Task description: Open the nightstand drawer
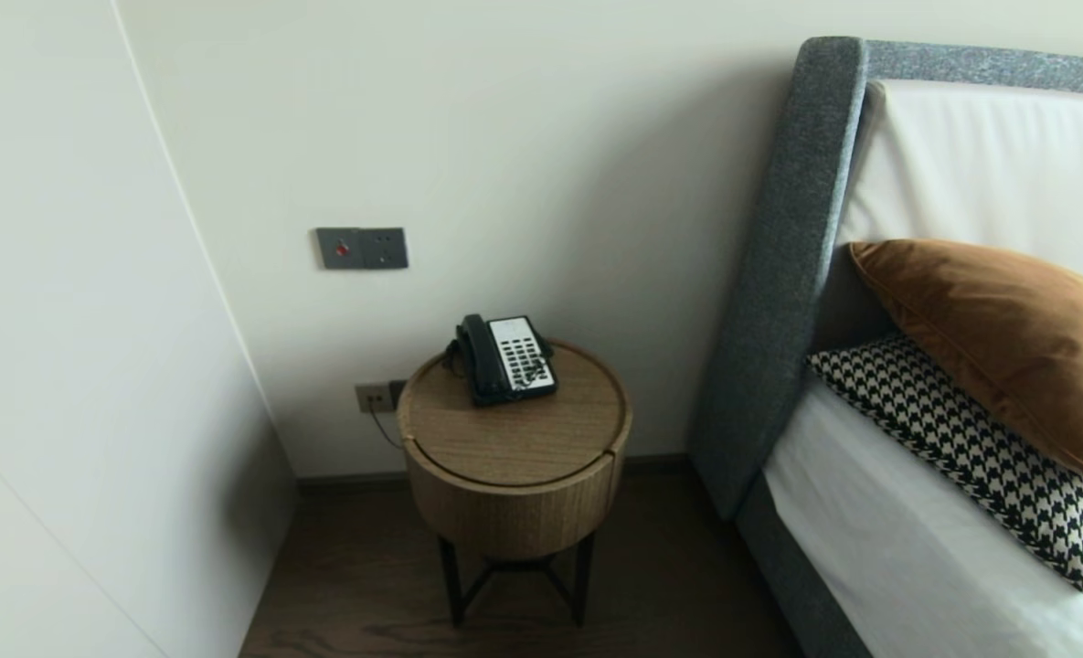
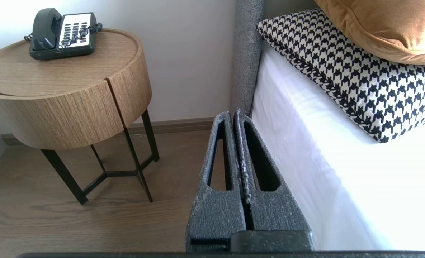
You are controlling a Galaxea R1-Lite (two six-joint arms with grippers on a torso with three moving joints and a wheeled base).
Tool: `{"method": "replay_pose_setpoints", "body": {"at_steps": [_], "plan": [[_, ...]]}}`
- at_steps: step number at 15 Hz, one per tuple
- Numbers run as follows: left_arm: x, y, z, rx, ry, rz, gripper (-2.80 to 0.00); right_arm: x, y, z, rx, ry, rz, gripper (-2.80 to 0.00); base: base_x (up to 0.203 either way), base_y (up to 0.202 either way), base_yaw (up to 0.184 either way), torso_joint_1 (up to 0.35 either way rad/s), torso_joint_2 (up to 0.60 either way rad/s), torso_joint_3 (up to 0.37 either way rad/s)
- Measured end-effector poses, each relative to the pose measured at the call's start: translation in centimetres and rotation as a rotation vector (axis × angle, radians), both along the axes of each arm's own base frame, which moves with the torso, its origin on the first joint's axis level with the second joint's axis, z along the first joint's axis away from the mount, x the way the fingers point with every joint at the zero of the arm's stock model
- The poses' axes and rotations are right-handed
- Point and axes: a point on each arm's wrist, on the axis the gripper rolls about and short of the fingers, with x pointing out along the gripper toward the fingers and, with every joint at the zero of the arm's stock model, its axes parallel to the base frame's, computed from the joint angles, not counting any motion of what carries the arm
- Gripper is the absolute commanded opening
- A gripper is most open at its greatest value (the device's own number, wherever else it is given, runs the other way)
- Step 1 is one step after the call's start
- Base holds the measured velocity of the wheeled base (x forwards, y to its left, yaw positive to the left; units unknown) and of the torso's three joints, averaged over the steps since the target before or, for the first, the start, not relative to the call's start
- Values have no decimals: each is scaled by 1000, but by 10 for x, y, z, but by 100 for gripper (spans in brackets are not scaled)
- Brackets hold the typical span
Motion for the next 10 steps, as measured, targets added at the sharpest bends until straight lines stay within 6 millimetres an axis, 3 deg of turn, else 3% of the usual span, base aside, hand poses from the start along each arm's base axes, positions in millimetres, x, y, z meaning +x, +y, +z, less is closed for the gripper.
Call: {"method": "replay_pose_setpoints", "body": {"at_steps": [10], "plan": [[0,0,0,0,-1,0,-280,0,0,0,0,0,0,-280,0,0,0,0,0,0]]}}
